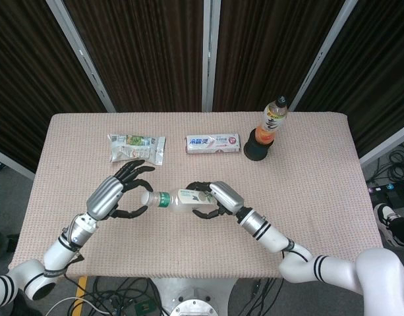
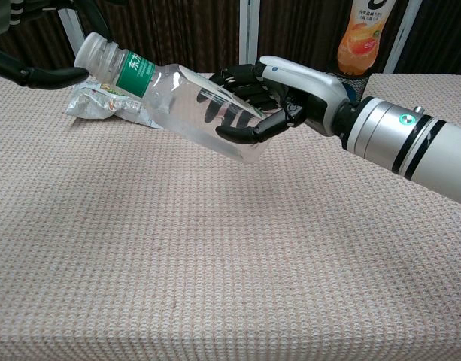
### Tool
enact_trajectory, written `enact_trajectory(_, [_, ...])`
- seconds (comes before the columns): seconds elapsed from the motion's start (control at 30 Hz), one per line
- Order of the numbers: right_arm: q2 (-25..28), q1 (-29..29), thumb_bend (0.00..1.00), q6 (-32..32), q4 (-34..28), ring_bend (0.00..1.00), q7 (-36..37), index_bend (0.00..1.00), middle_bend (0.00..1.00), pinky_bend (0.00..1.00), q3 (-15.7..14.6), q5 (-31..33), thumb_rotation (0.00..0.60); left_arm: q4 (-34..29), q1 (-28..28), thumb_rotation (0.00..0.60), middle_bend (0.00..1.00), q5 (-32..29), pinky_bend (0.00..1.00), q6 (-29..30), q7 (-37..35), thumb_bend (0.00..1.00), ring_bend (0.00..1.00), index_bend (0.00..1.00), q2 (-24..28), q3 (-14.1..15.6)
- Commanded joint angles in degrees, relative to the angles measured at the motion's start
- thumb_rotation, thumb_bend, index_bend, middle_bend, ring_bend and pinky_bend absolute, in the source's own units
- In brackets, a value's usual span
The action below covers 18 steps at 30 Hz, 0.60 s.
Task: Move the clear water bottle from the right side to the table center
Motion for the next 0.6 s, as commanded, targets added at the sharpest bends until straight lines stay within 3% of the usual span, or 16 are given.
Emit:
enact_trajectory(0.03, [0.0,0.0,0.68,0.0,0.0,0.43,0.0,0.6,0.49,0.47,0.0,0.0,0.6,0.2,-0.1,0.6,0.14,-0.1,0.07,-0.1,-0.1,0.31,0.04,0.45,-0.1,-0.1])
enact_trajectory(0.6, [1.8,-1.0,0.68,-0.1,0.5,0.43,-2.6,0.6,0.48,0.47,-1.0,0.3,0.6,0.1,1.1,0.6,0.14,-0.5,0.07,1.2,0.9,0.31,0.04,0.46,1.1,0.1])
